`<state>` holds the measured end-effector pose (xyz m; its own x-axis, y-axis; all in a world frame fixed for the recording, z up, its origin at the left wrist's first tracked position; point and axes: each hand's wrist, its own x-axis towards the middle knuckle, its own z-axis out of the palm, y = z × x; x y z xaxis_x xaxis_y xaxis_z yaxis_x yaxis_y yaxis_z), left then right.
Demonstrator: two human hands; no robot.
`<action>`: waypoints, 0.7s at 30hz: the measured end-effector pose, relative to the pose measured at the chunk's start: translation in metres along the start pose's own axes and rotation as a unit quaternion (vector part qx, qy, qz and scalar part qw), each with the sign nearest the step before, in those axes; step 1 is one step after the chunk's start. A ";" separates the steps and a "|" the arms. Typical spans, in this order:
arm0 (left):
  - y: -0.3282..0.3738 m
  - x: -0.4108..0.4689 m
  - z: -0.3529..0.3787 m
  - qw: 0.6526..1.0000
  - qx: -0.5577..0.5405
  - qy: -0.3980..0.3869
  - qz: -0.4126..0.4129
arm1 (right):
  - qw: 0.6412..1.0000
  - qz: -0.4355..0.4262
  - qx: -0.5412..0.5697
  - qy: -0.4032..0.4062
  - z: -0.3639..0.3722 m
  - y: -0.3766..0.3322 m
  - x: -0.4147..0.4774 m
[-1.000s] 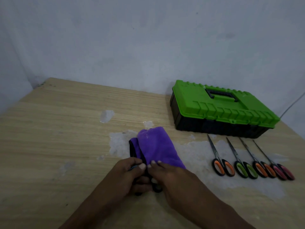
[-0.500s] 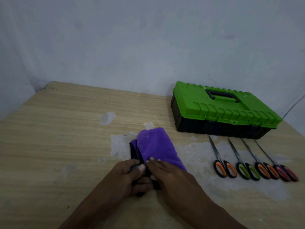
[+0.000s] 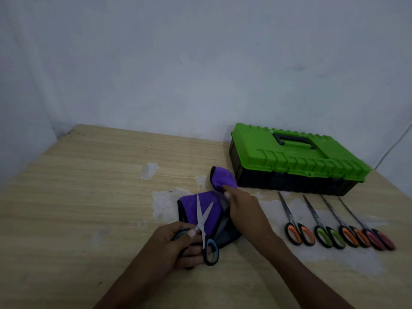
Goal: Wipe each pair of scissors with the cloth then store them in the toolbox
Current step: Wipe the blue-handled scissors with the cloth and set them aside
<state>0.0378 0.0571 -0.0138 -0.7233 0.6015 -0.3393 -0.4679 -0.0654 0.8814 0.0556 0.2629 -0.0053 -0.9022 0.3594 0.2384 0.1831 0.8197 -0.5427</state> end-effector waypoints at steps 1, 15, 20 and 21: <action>0.001 -0.002 0.000 1.000 0.009 0.008 0.005 | 0.998 0.018 0.042 0.032 -0.004 0.001 -0.003; 0.005 -0.007 0.013 0.999 0.013 0.024 0.021 | 0.986 -0.093 -0.062 0.125 -0.031 -0.016 -0.062; 0.004 -0.010 0.020 0.999 0.014 0.007 0.040 | 0.993 -0.114 0.024 0.000 -0.011 -0.036 -0.083; 0.003 -0.011 0.021 0.999 0.011 0.004 0.044 | 0.994 -0.106 0.039 -0.010 -0.008 -0.039 -0.085</action>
<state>0.0550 0.0666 0.0000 -0.7655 0.5872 -0.2630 -0.3908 -0.0997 0.9151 0.1278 0.2041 0.0020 -0.9248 0.1737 0.3384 -0.0414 0.8384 -0.5435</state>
